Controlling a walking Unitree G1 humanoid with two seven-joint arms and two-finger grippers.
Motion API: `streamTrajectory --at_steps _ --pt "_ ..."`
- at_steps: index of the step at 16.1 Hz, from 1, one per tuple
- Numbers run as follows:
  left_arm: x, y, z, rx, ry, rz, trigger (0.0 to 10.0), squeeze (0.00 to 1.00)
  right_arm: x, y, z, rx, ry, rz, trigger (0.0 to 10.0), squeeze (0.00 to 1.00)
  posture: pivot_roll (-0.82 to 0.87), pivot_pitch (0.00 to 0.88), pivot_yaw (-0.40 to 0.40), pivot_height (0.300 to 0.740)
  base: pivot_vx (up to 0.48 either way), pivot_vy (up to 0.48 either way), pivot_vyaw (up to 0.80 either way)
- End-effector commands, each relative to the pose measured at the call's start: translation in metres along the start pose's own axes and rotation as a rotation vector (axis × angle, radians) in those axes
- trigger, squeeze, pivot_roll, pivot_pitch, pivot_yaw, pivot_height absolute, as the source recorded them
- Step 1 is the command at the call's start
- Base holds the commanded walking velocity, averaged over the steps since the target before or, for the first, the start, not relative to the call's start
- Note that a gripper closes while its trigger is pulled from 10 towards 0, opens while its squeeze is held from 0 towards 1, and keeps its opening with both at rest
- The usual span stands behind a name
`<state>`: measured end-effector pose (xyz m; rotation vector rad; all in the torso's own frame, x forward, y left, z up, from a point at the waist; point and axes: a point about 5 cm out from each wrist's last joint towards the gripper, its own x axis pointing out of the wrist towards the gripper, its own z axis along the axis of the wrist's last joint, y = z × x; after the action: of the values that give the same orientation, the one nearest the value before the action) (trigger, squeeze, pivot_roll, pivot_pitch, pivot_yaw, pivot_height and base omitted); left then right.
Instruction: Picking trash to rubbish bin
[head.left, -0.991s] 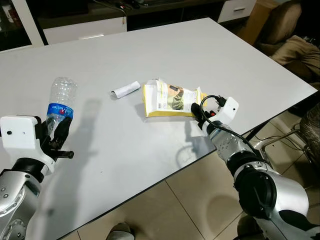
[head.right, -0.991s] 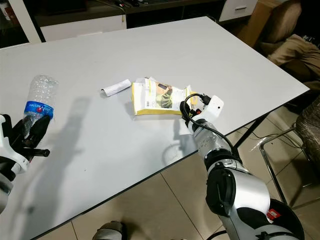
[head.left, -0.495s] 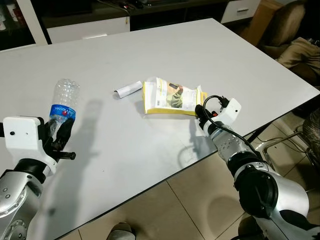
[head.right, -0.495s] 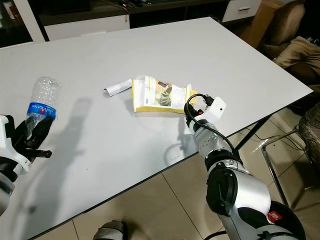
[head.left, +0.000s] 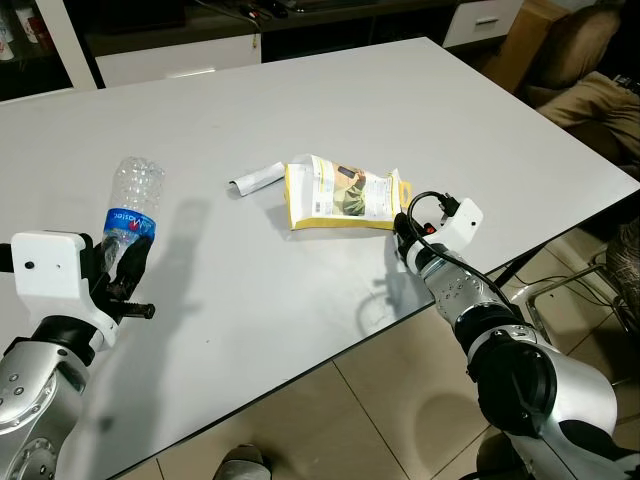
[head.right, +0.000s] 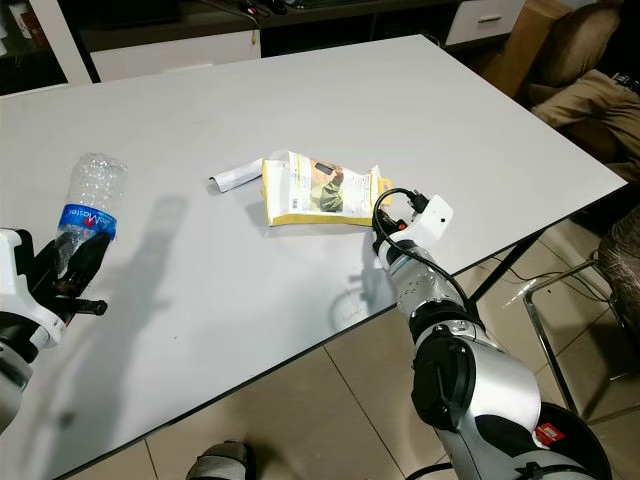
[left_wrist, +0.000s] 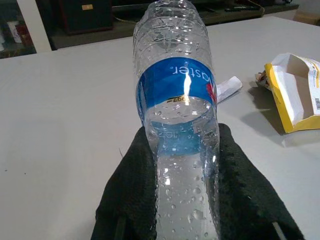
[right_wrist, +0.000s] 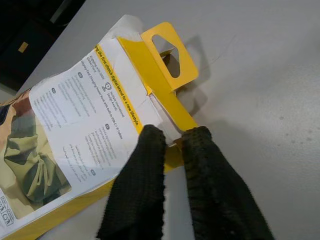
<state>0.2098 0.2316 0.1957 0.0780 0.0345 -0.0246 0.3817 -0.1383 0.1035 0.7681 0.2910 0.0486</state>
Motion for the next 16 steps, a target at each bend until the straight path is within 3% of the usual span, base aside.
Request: streamTrajectory --at_steps 1,4,6,9,12,13,14,15,16 --pt "0.000 -0.003 0.002 0.013 -0.006 -0.017 0.0 0.00 -0.003 -0.008 -0.006 0.035 0.007 -0.015 0.0 0.00 0.48 0.087 -0.098 0.740 0.000 0.000 0.00" --pt "0.004 -0.007 -0.004 -0.010 -0.004 -0.020 0.0 0.00 -0.002 0.000 -0.005 0.058 -0.009 0.070 0.0 0.00 0.42 0.060 -0.097 0.740 0.000 0.000 0.00" --pt "0.009 -0.014 -0.008 -0.039 -0.014 -0.032 0.0 0.00 -0.002 0.003 0.003 0.122 -0.065 0.152 0.0 0.00 0.36 0.041 -0.105 0.740 0.000 0.000 0.00" --pt "0.014 -0.023 -0.016 -0.073 -0.016 -0.048 0.0 0.00 -0.006 0.000 0.013 0.153 -0.138 0.234 0.0 0.00 0.29 0.017 -0.103 0.740 0.000 0.000 0.00" --pt "0.020 -0.033 -0.025 -0.098 -0.008 -0.073 0.0 0.00 -0.013 -0.004 0.020 0.062 -0.192 0.295 0.0 0.00 0.24 0.000 -0.099 0.740 0.000 0.000 0.00" --pt "0.023 -0.039 -0.028 -0.117 -0.015 -0.091 0.0 0.00 -0.017 -0.004 0.025 -0.032 -0.236 0.271 0.0 0.00 0.20 0.000 -0.096 0.740 0.000 0.000 0.00" --pt "0.026 -0.045 -0.029 -0.115 -0.024 -0.102 0.0 0.00 -0.025 -0.002 0.027 -0.202 -0.272 0.244 10.0 0.00 0.17 0.000 -0.092 0.740 0.000 0.000 0.00" --pt "0.030 -0.048 -0.033 -0.101 -0.004 -0.092 10.0 0.00 -0.033 0.003 0.024 -0.352 -0.282 0.239 10.0 0.00 0.14 0.000 -0.083 0.740 0.000 0.000 0.00" --pt "0.034 -0.051 -0.037 -0.080 0.004 -0.090 10.0 0.00 -0.046 0.010 0.020 -0.478 -0.298 0.240 10.0 0.00 0.13 0.000 -0.076 0.740 0.000 0.000 0.00"
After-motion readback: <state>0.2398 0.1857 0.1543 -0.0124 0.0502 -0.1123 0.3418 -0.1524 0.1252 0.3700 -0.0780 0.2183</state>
